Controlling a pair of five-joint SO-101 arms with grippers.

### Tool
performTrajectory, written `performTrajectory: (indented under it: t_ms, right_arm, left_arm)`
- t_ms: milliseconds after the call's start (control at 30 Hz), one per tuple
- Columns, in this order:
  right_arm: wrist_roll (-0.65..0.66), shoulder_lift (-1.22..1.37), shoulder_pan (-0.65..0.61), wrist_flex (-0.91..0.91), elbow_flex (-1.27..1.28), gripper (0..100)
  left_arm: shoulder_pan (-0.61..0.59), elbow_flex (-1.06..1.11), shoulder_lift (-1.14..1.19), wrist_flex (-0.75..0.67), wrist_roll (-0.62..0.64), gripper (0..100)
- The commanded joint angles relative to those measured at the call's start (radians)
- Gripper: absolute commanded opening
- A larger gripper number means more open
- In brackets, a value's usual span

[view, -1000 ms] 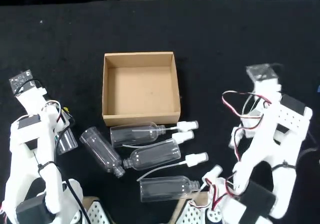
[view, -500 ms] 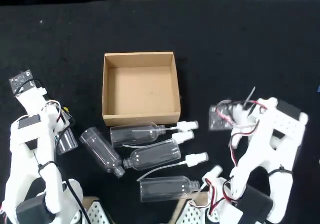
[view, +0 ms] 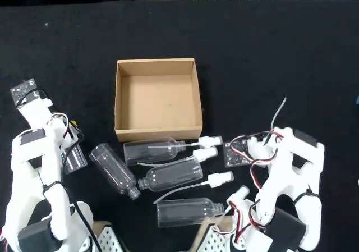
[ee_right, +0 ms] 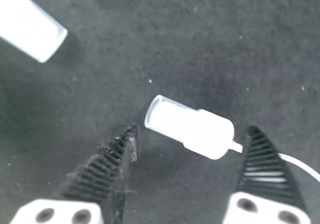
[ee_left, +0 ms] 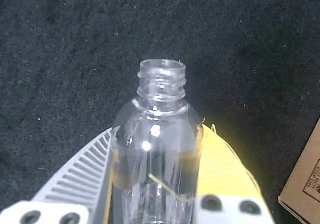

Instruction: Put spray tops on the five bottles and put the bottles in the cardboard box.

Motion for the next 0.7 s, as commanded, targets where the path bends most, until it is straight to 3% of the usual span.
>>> performTrajectory:
  t_ms: [0,133,333,467,567,667]
  right_arm:
    - [-0.075,-0.053,-0.005,-0.018,-0.005,14.4]
    - [-0.354,-0.054,-0.006,-0.021,-0.039,0.8]
    - [-0.973,-0.053,-0.003,-0.017,-0.125,2.8]
    - [-1.37,-0.045,0.075,-0.017,-0.136,3.3]
    - [-1.399,-0.044,0.127,-0.017,-0.113,7.8]
    - [-1.324,-0.044,0.152,-0.017,-0.074,18.7]
  left_arm:
    - [0.002,-0.015,-0.005,-0.021,0.0,3]
    - [0.002,-0.015,-0.005,-0.021,0.0,3]
    - [0.005,-0.015,-0.005,-0.021,0.0,3]
    - [0.002,-0.015,-0.008,-0.018,0.0,3]
    - [0.002,-0.015,-0.009,-0.018,0.0,3]
    - [0.002,-0.015,-0.009,-0.015,0.0,3]
